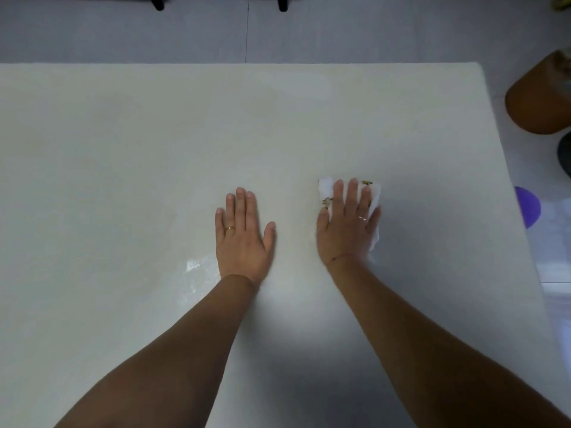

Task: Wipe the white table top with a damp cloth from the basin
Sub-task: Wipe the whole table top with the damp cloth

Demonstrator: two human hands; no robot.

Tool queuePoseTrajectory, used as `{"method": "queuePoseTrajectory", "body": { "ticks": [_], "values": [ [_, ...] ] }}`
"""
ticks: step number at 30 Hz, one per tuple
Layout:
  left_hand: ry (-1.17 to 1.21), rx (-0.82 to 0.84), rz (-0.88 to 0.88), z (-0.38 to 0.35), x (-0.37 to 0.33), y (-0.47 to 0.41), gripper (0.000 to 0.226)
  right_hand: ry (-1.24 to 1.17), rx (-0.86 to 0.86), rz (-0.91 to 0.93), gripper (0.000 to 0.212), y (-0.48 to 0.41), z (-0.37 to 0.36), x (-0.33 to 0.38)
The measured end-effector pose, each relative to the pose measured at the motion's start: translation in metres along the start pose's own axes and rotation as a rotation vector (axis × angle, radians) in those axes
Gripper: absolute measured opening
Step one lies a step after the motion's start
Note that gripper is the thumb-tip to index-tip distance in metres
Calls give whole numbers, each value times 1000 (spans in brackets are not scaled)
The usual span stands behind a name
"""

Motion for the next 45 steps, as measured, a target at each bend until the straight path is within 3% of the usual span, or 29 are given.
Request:
{"method": "queuePoseTrajectory", "body": {
  "ticks": [2, 5, 7, 13, 15, 18, 20, 24, 27, 28, 31, 34, 38, 41, 43, 45],
  "values": [
    [24, -10, -6, 3, -6, 18, 71, 63, 18, 120, 61, 29, -8, 17],
    [76, -25, -118, 0, -33, 75, 66, 122, 20, 493, 59, 48, -2, 16],
    [103, 11, -216, -11, -50, 120, 65, 139, -9, 580, 56, 34, 5, -3],
    [91, 93, -273, -31, -53, 172, 68, -18, -30, -31, 58, 31, 1, -35],
    [77, 112, -270, -32, -53, 170, 69, 15, -30, 47, 58, 71, -8, -14],
    [74, 140, -261, -29, -53, 170, 68, 123, -3, 411, 59, 112, -16, -4],
    [75, 143, -261, -29, -52, 170, 68, 123, -6, 542, 57, 103, -13, -21],
    [83, 120, -263, -27, -53, 171, 68, 49, -5, 214, 58, 62, 3, -74],
    [79, 101, -271, -28, -54, 171, 67, -29, -19, -93, 58, 72, -4, -70],
    [80, 94, -272, -28, -54, 171, 67, -30, -21, -118, 59, 84, -8, -57],
    [78, 83, -269, -29, -53, 171, 66, 73, 5, 206, 59, 127, -19, -17],
    [90, 55, -276, -27, -53, 172, 65, 100, -1, 474, 56, 122, -12, -38],
    [98, 16, -255, -25, -53, 172, 65, 57, 10, 138, 58, 79, -1, -107],
    [82, 9, -263, -23, -54, 174, 64, -12, -18, -81, 58, 92, -6, -105],
    [59, 12, -261, -21, -56, 175, 63, 11, -11, -11, 58, 125, -15, -80],
    [53, 20, -227, -19, -58, 182, 63, 93, 11, 251, 60, 166, -23, -62]
  ]
}}
Point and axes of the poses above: each hand's wrist, its own y-axis away from the middle knuckle, its own z-axis out of the back of the hand, x = y × z, the point moved 7 cm from there along -y, towards the middle knuckle, and after that the axes turned 12 degrees about -z, right-handed, at the moved point
